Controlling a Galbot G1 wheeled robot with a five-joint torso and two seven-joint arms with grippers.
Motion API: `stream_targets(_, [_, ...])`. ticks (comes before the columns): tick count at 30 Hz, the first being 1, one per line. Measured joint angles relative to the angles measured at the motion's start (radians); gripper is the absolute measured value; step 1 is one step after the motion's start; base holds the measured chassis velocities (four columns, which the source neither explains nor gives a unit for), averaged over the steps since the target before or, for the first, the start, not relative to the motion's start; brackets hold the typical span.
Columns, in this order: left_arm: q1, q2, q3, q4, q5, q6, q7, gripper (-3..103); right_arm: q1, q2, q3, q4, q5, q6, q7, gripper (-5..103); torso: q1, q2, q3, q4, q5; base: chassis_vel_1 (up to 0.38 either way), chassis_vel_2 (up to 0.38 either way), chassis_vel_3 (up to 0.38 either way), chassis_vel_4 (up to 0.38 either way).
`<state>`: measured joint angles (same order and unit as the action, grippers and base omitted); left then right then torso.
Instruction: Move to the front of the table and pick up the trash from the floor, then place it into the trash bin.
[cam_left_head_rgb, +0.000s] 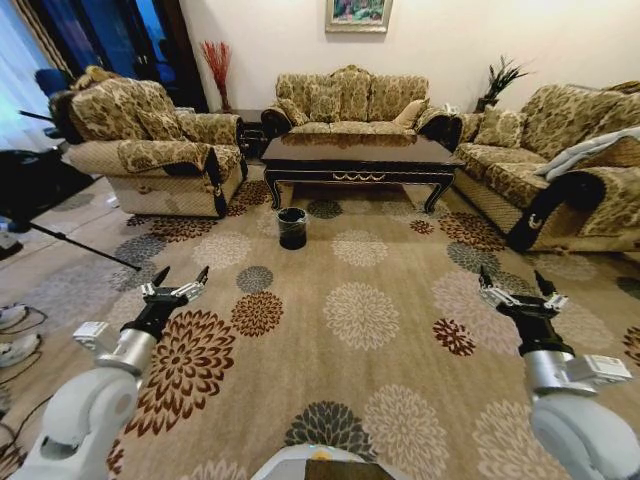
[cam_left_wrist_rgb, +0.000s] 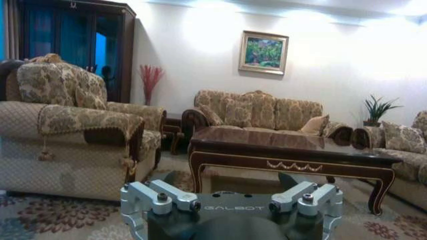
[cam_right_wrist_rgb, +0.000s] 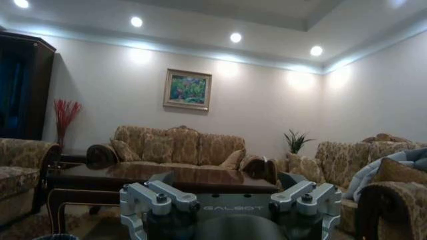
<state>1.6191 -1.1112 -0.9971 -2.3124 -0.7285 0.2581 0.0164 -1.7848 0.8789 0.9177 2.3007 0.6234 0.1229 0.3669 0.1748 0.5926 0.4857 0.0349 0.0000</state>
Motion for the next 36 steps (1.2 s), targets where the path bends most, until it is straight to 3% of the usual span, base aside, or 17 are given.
stream_targets(36, [-0.02,0.005,0.017,0.022,0.0,0.0,0.002,100,0.052,-0.011,-0.041,-0.039,0.009,-0.006,-0.001,100,0.062,0.154,0.091,-0.0001,0.0001,0.0,0.0,0.0,0.0])
